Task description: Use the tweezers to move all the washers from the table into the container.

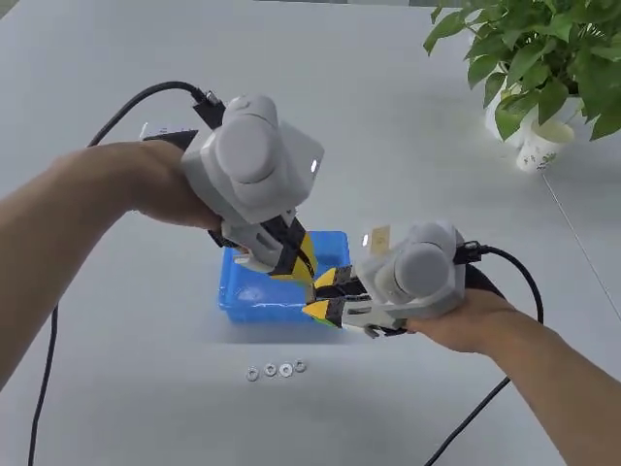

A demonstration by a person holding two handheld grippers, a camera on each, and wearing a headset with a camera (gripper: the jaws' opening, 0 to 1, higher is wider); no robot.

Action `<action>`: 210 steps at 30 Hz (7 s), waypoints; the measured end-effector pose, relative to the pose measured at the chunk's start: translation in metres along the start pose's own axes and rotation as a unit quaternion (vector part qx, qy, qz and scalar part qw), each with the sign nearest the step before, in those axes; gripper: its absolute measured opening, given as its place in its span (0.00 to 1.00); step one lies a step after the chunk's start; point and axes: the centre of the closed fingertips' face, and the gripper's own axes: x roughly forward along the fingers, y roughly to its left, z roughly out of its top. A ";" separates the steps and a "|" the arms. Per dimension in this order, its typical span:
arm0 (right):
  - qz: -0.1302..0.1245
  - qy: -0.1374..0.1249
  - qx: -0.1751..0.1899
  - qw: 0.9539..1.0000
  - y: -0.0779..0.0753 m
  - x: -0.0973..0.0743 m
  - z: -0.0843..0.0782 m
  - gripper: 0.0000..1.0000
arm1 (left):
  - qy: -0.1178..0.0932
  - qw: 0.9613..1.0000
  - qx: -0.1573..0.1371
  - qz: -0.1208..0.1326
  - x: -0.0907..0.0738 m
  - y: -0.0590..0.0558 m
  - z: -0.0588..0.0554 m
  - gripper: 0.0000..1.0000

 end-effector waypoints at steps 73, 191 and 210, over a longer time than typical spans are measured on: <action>0.057 0.020 -0.001 0.998 0.049 0.036 -0.035 0.12 | 0.016 0.999 -0.019 -0.021 0.045 -0.041 -0.029 0.05; 0.024 0.000 -0.005 1.000 0.003 0.001 0.022 0.09 | 0.007 1.000 -0.018 0.006 -0.018 -0.002 0.000 0.04; 0.016 -0.002 -0.010 1.000 -0.038 0.015 0.019 0.09 | 0.014 1.000 -0.014 0.019 -0.016 0.038 -0.016 0.04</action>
